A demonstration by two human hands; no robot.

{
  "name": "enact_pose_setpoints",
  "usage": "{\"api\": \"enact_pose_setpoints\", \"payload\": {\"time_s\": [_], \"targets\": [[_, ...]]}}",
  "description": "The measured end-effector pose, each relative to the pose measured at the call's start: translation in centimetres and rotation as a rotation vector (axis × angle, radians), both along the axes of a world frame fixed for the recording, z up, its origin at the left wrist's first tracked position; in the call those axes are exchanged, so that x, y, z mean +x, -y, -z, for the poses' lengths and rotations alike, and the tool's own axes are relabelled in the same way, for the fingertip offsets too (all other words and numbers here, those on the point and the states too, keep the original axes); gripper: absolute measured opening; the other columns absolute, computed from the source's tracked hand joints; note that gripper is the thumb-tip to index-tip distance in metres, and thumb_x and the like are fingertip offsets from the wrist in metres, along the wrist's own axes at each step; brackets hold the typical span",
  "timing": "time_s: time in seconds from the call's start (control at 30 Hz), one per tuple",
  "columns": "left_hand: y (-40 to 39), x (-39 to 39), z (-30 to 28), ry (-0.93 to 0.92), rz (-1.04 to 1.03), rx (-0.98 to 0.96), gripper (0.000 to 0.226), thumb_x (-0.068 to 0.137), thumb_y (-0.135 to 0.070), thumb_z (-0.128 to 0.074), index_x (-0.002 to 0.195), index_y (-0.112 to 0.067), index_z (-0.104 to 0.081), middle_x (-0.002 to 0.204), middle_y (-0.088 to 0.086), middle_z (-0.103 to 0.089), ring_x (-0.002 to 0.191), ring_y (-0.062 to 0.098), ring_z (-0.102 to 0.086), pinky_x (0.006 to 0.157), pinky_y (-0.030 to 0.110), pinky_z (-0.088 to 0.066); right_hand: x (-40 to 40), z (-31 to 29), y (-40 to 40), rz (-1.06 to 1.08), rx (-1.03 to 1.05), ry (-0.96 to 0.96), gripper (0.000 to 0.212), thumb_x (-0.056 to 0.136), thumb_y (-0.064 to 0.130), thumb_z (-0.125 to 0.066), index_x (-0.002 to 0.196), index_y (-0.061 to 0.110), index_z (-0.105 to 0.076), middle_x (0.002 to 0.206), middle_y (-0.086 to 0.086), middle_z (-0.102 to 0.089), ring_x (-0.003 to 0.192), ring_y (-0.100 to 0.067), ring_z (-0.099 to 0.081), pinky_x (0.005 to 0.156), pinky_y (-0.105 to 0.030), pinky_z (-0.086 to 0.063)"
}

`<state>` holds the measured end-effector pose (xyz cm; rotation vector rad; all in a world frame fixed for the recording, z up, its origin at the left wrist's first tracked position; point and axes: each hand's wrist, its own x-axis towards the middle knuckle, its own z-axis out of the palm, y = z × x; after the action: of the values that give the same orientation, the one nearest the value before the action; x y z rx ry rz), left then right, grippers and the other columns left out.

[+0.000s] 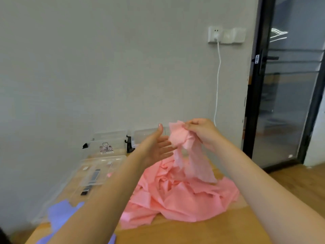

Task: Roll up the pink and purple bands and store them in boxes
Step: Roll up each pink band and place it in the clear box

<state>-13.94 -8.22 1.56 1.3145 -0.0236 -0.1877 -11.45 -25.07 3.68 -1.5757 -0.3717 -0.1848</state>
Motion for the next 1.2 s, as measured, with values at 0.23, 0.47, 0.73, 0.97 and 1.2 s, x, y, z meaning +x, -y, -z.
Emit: {"api": "enact_pose_setpoints", "payload": {"time_s": [0.23,0.47,0.73,0.97,1.2], "targets": [[-0.1,1.1,1.3,-0.051,-0.060,-0.150,0.014,0.094,-0.007,-0.047,0.085,-0.003,-0.058,0.062,0.006,-0.065,0.055,0.016,-0.063,0.055,0.023,-0.053,-1.9,2.8,0.4,-0.145,-0.098,-0.234,0.010,0.085,0.014,-0.063,0.080,0.010,-0.054,0.068,-0.006,-0.057,0.046,-0.008,-0.059,0.042,-0.016,-0.046],[-0.9,2.3,1.7,0.129,-0.106,-0.145,0.021,0.090,0.002,-0.050,0.106,-0.009,-0.056,0.089,0.006,-0.063,0.075,0.015,-0.060,0.066,0.027,-0.051,0.2,4.7,-1.9,-0.252,-0.063,-0.457,0.016,0.087,0.030,-0.061,0.087,0.015,-0.065,0.085,-0.003,-0.068,0.080,-0.018,-0.063,0.076,-0.030,-0.049],[-2.4,2.9,2.0,0.208,-0.344,0.015,0.021,0.086,0.006,-0.057,0.089,-0.015,-0.056,0.076,0.003,-0.056,0.063,0.011,-0.054,0.050,0.017,-0.045,2.8,4.3,-4.9,0.009,-0.013,-0.222,0.018,0.089,0.009,-0.055,0.075,0.014,-0.065,0.071,-0.005,-0.062,0.066,-0.017,-0.057,0.058,-0.023,-0.046],[-4.3,4.7,1.3,0.163,-0.388,-0.123,0.030,0.087,0.009,-0.047,0.102,-0.017,-0.053,0.079,0.003,-0.056,0.069,0.013,-0.055,0.060,0.029,-0.045,4.1,1.9,-5.7,0.144,0.021,-0.196,0.022,0.094,0.015,-0.046,0.075,0.010,-0.054,0.068,-0.007,-0.060,0.044,-0.011,-0.057,0.052,-0.025,-0.047],[-3.2,5.3,1.7,0.355,-0.444,0.071,0.027,0.080,0.008,-0.061,0.094,-0.015,-0.057,0.068,0.002,-0.063,0.065,0.013,-0.060,0.069,0.025,-0.048,3.6,3.3,-8.3,0.216,-0.579,0.202,0.033,0.079,0.034,-0.069,0.056,0.016,-0.056,0.054,-0.001,-0.050,0.053,-0.012,-0.042,0.050,-0.023,-0.031]]}}
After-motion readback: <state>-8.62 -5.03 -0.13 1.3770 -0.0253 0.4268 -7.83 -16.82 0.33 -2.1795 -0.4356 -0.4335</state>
